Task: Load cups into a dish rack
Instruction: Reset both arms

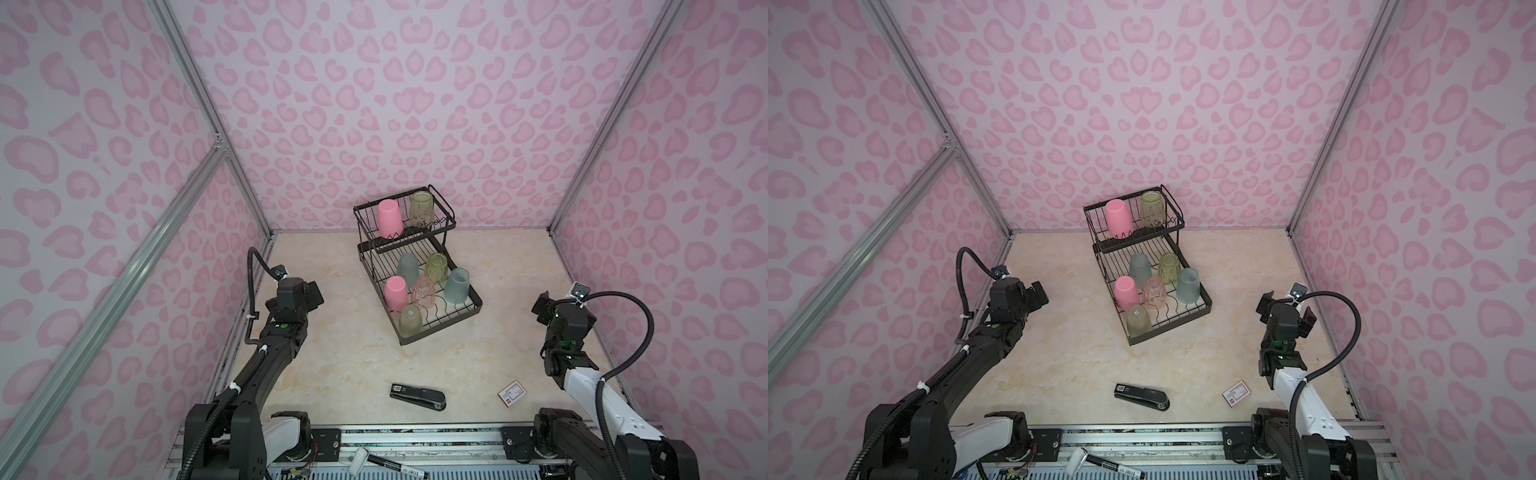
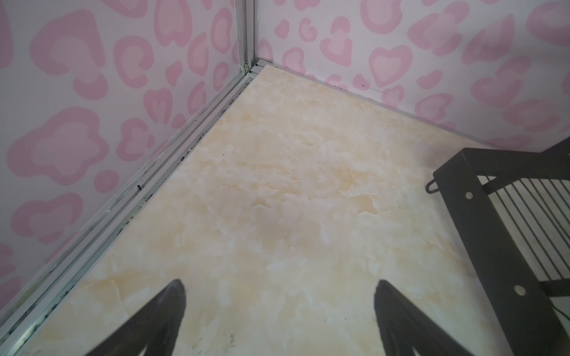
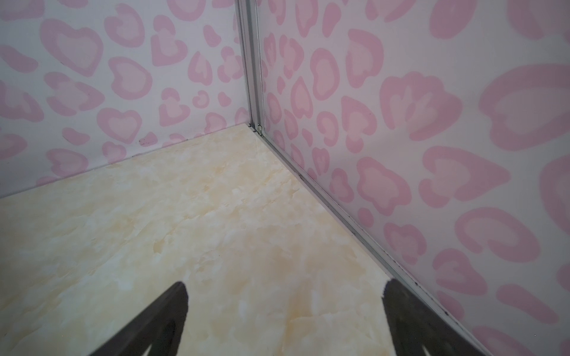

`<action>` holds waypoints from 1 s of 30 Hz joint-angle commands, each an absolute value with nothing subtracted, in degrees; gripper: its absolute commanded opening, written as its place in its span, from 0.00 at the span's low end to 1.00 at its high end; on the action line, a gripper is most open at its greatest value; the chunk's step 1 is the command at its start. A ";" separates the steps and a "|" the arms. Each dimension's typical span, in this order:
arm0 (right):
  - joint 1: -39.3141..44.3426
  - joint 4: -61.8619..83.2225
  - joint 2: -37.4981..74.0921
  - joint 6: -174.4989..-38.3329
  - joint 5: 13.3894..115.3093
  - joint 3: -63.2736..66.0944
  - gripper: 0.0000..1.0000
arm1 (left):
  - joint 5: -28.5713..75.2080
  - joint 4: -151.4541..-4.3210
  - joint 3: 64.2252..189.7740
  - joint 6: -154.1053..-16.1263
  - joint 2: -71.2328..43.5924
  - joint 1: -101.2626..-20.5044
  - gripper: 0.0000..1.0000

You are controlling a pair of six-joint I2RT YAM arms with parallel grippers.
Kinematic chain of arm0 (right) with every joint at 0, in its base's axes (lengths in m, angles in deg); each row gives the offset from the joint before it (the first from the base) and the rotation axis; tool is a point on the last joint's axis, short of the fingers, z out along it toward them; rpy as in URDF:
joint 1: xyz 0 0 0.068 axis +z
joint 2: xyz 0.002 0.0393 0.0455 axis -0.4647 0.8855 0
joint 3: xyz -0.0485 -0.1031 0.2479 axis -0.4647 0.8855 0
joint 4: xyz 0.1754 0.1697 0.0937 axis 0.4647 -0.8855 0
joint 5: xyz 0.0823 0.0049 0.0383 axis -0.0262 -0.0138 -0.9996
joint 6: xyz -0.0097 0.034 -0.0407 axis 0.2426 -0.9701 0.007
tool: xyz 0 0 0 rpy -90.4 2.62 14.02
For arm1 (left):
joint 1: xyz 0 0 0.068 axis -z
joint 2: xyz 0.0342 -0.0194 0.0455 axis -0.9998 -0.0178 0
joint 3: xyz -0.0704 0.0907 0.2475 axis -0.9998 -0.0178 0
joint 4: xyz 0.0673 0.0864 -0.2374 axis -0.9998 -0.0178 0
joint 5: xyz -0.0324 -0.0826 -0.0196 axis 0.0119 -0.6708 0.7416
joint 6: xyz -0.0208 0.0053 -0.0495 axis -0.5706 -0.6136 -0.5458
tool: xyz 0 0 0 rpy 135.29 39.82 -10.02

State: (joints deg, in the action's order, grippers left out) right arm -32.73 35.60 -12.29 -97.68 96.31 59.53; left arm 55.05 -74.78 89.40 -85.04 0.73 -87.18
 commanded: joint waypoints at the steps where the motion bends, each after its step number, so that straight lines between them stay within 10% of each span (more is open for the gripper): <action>1: -32.25 43.08 -9.39 -94.64 98.04 60.46 0.98 | 56.51 -64.79 86.87 -79.67 -1.59 -87.35 0.97; 30: -25.58 59.68 4.36 -86.62 100.88 63.70 0.97 | 48.78 -42.42 72.19 -68.19 0.31 -90.66 0.99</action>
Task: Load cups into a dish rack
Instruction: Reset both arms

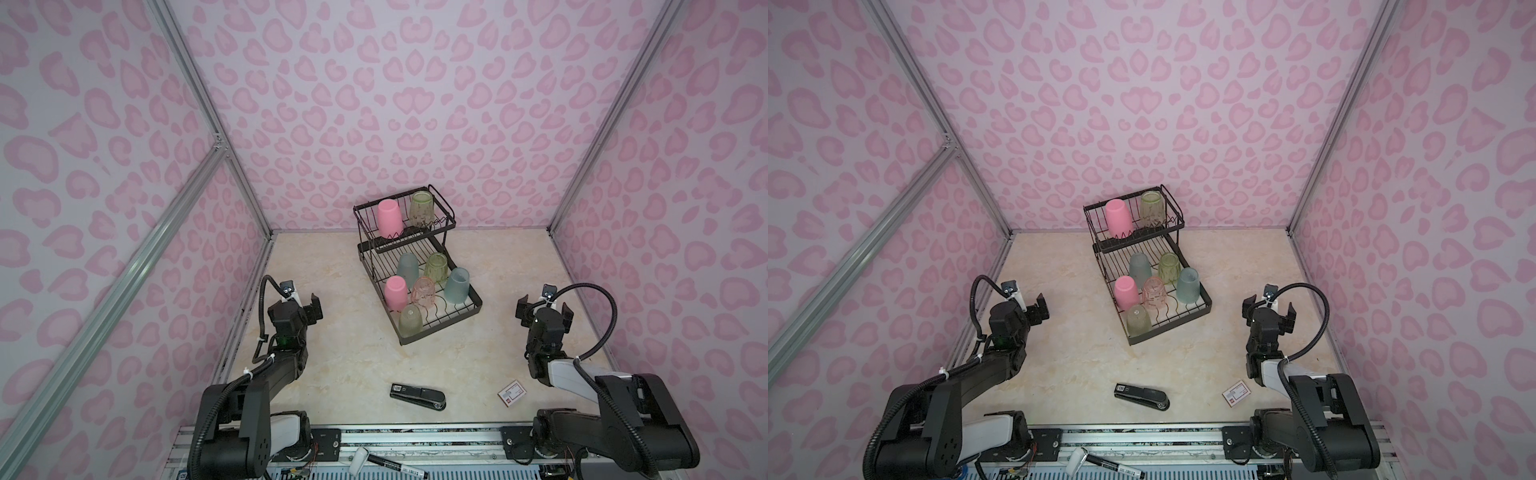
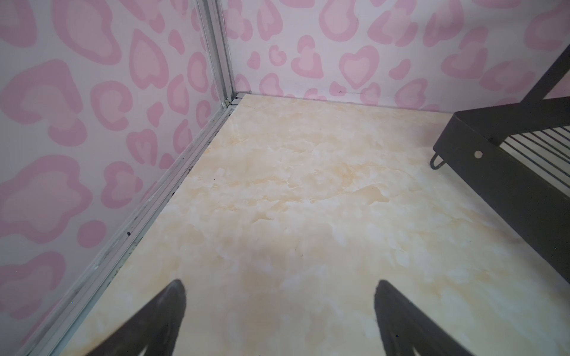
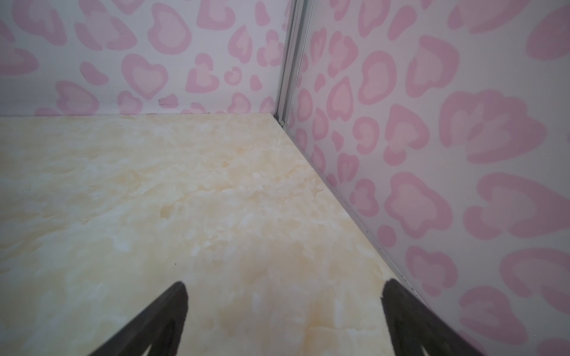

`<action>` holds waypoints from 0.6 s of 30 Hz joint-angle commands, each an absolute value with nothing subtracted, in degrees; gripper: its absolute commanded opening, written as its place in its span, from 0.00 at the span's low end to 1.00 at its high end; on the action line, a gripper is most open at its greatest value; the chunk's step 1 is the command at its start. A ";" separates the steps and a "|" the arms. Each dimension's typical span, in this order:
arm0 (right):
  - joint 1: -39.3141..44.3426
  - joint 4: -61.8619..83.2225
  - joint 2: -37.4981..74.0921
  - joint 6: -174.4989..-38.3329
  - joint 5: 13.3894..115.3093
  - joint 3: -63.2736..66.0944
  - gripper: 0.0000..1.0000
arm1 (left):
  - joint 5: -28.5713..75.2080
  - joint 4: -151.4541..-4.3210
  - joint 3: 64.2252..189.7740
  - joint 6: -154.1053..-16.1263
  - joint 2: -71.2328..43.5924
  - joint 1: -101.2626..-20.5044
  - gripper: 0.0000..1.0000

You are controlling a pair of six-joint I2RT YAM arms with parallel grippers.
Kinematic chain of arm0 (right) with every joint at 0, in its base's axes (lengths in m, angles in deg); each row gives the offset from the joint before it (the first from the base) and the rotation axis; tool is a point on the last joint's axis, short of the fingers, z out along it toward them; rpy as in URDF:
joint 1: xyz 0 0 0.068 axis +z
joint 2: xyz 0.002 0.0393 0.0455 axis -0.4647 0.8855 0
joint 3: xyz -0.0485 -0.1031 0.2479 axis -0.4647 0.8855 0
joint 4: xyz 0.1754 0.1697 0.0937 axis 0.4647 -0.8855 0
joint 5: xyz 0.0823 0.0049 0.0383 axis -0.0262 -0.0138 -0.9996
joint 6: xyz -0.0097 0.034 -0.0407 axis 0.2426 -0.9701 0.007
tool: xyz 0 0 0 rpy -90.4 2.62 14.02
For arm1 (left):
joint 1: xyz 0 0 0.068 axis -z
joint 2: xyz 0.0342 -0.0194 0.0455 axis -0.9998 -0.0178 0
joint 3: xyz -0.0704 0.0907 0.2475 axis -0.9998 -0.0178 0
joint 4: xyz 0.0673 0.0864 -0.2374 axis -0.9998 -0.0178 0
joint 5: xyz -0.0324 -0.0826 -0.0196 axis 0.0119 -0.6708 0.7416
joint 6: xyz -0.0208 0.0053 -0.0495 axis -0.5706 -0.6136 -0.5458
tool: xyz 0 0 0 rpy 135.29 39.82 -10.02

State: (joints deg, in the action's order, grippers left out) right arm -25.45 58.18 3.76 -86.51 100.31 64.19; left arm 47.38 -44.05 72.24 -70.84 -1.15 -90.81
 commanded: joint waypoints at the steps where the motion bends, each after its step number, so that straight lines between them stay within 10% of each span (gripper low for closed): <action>1: -25.70 60.40 4.70 -86.71 100.79 63.79 0.97 | 51.22 -42.97 72.22 -68.34 1.20 -90.73 0.97; 18: -26.98 64.90 7.30 -87.05 97.08 63.75 0.97 | 34.91 -35.35 78.14 -72.76 -13.68 -93.12 0.98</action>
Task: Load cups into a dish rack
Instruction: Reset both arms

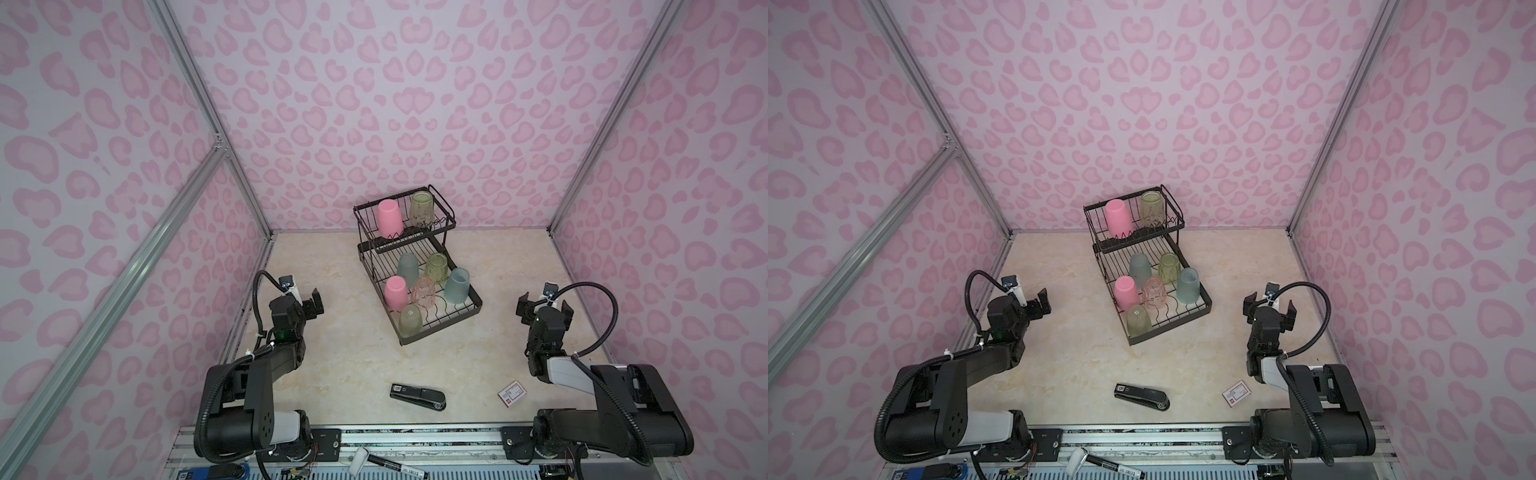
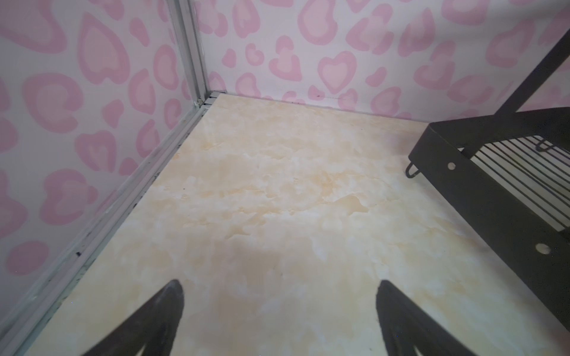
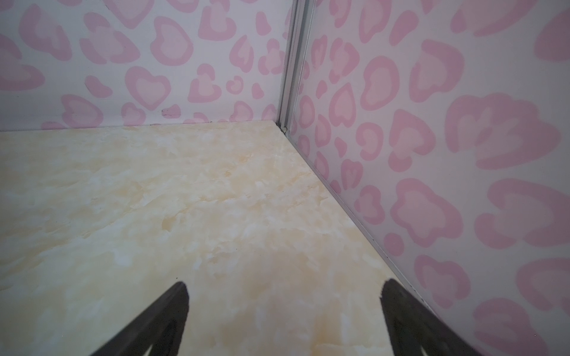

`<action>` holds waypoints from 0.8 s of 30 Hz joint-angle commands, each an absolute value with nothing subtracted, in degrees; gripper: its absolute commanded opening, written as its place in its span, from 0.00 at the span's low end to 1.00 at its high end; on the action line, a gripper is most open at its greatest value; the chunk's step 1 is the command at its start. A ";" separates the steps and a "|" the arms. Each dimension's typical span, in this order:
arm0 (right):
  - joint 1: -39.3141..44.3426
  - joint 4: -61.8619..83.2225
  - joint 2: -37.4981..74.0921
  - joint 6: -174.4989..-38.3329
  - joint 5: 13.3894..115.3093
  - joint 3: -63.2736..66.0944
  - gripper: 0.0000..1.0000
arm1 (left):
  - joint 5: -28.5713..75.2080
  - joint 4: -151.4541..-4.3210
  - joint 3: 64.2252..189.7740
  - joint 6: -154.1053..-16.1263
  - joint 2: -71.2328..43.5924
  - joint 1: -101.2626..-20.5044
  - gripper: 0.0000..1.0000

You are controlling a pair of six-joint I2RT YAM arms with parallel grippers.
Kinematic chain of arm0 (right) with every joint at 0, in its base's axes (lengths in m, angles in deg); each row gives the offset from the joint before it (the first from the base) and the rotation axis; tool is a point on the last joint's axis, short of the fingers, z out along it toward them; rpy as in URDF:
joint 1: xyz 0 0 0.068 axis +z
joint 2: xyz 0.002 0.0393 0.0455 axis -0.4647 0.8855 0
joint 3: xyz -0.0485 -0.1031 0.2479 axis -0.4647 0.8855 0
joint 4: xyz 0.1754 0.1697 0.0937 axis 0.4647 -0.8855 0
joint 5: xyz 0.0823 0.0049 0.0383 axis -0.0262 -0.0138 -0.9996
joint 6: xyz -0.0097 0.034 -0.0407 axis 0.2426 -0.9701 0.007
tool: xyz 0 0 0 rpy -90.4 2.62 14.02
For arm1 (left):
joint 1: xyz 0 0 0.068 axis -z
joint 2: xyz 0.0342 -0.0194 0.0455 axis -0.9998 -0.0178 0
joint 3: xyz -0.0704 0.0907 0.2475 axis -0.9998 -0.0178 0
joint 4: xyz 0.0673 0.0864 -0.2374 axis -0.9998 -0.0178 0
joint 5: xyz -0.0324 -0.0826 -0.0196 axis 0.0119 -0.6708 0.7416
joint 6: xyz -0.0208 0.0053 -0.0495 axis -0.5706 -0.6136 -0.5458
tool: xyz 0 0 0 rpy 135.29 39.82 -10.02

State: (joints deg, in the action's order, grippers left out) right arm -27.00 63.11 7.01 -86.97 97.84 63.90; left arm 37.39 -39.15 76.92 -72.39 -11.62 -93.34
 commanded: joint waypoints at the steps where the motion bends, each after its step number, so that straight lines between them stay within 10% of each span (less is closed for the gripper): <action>1: -26.94 64.89 7.20 -86.68 96.11 63.81 0.97 | 36.09 -36.84 79.09 -72.41 -13.99 -92.50 0.98; 24: -25.42 65.73 7.70 -88.60 88.22 63.73 0.95 | 41.00 -25.63 73.14 -71.24 -15.28 -90.03 0.98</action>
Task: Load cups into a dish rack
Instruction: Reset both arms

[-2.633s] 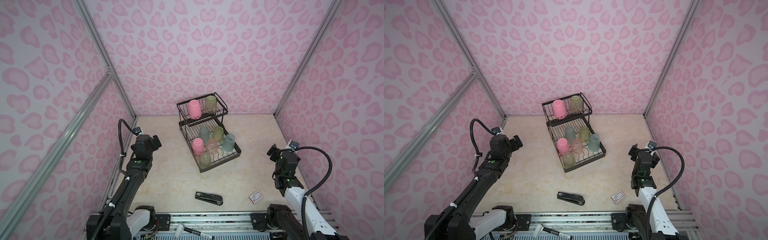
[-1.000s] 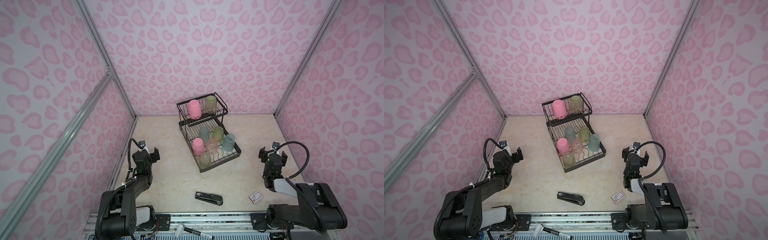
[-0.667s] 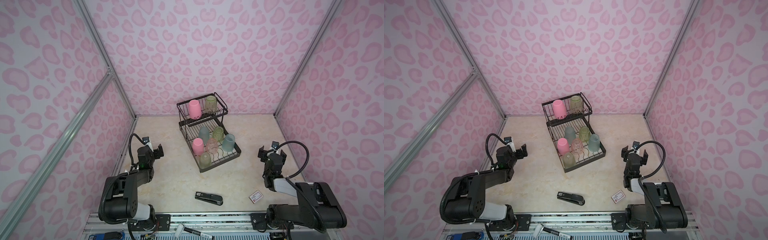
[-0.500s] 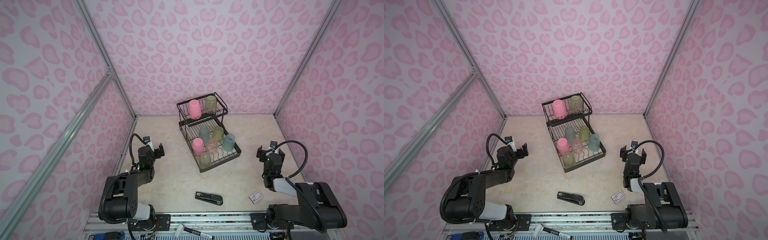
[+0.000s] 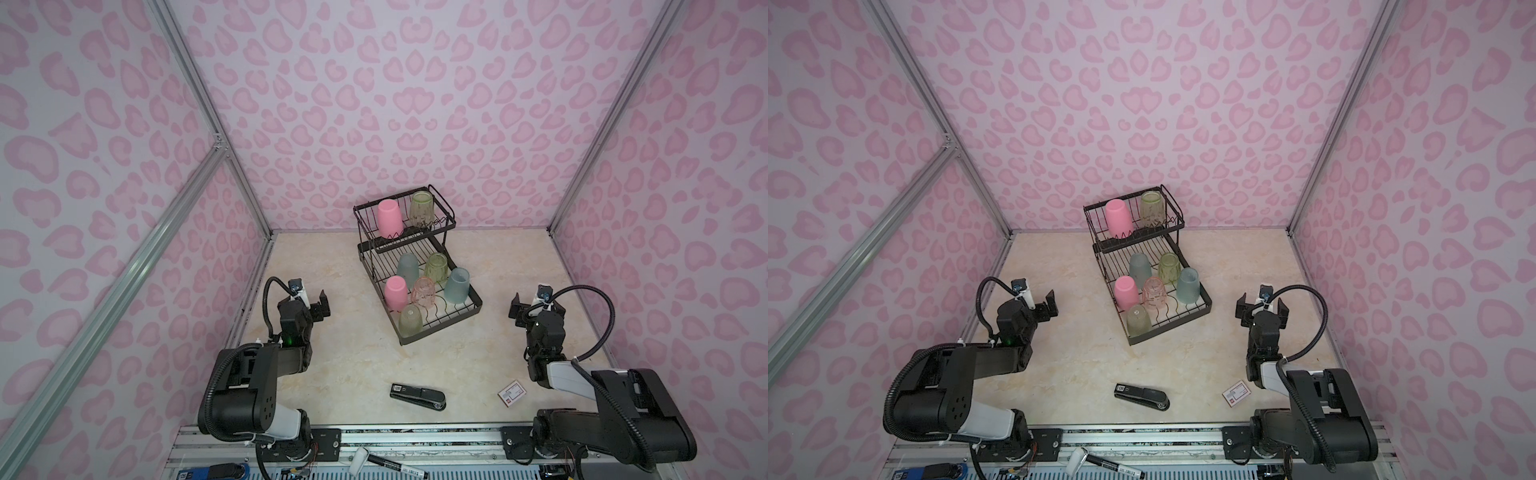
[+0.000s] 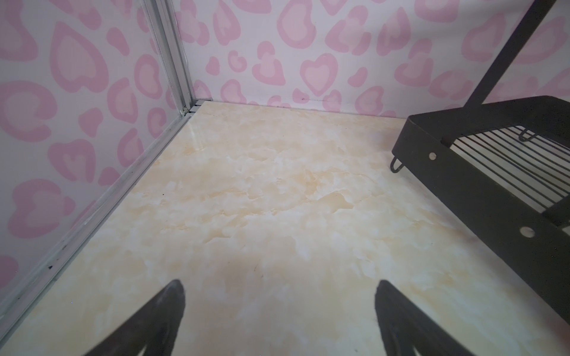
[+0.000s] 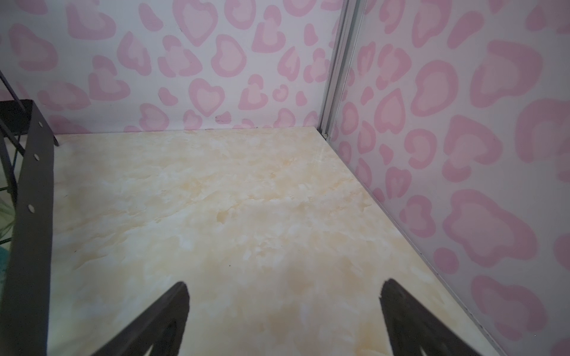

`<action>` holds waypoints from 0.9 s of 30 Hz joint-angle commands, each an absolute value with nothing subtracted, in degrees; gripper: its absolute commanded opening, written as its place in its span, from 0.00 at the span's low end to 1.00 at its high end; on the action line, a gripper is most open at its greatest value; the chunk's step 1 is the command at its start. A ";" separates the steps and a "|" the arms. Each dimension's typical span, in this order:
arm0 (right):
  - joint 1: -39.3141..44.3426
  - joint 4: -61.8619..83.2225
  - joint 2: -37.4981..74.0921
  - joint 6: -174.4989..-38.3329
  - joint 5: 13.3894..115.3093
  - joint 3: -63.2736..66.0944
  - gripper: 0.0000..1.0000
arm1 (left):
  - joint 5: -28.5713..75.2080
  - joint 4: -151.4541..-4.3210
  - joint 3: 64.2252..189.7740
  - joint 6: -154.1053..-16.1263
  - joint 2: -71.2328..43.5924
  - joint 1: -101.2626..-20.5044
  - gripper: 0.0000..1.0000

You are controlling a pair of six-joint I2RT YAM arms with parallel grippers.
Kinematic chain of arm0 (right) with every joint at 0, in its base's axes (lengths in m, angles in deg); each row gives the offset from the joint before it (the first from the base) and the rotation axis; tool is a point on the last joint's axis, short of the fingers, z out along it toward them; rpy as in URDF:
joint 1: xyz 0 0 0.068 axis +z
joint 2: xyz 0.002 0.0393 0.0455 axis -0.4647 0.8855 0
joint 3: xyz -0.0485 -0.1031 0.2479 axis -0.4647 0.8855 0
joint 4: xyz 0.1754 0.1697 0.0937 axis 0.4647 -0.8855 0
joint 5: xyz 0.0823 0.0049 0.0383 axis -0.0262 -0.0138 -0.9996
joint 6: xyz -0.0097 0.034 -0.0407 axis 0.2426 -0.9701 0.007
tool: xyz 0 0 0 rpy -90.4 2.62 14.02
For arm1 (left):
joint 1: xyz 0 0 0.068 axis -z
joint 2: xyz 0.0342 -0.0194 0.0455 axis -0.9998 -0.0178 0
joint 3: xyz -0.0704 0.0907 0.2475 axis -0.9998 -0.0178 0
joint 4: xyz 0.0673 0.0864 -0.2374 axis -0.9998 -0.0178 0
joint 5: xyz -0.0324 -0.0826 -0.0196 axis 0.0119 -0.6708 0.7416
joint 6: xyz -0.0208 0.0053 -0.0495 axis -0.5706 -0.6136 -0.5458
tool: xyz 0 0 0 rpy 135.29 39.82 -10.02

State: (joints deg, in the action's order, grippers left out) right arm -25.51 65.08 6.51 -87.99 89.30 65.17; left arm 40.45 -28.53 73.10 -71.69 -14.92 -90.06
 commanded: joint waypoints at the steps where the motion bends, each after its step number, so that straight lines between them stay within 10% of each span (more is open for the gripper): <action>1: -25.45 65.49 8.61 -89.98 87.50 63.46 0.96 | 41.00 -25.56 73.19 -71.23 -15.24 -90.04 0.98; 4: -22.93 88.24 22.58 -86.78 89.64 66.50 0.96 | 41.00 -25.56 73.15 -71.24 -15.21 -90.03 0.98; 10: -26.99 64.06 18.51 -91.28 84.28 57.79 0.96 | 41.08 -25.68 73.37 -71.21 -15.31 -90.03 0.97; 27: -26.79 71.75 20.12 -90.88 85.05 60.19 1.00 | 41.00 -25.12 72.86 -71.23 -14.93 -89.91 0.98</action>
